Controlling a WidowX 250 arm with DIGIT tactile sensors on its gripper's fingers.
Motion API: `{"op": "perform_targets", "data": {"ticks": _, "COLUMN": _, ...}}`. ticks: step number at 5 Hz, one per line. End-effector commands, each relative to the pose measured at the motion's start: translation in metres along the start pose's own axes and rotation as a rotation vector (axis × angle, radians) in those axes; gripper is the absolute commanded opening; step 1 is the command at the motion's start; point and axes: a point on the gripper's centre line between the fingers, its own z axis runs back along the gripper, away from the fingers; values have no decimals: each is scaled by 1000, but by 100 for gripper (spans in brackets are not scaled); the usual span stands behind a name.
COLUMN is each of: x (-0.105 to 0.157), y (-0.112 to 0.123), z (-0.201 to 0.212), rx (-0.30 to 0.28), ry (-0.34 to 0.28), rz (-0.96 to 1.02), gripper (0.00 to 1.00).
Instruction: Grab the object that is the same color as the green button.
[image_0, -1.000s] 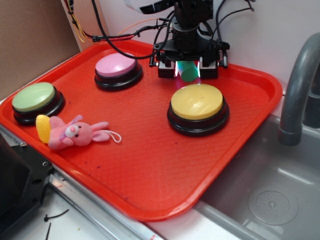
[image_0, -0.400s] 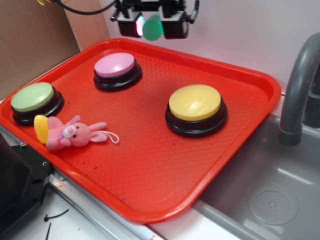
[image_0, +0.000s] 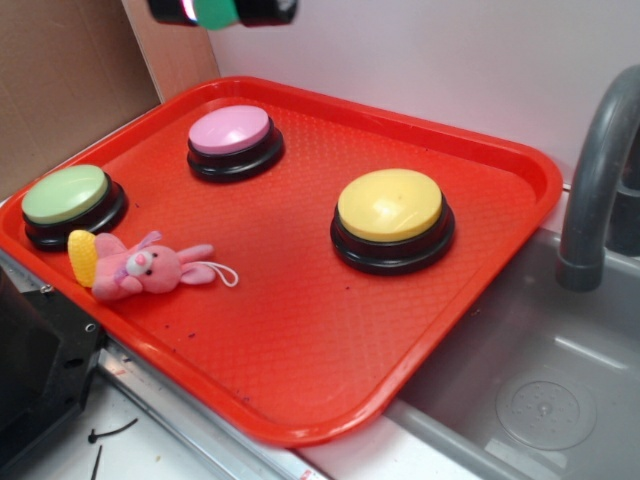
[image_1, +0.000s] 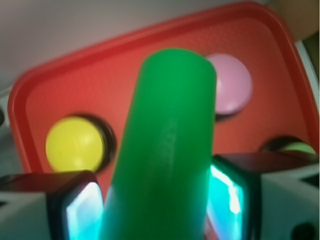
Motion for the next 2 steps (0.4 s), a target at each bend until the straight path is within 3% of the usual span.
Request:
{"op": "perform_targets", "data": {"ticks": 1, "x": -22, "y": 33, "z": 30, "rx": -84, "ry": -38, "rz": -12, "gripper": 0}}
{"op": "perform_targets", "data": {"ticks": 2, "x": -8, "y": 29, "z": 14, "rx": -55, "ry": -46, "rz": -31, "gripper": 0}}
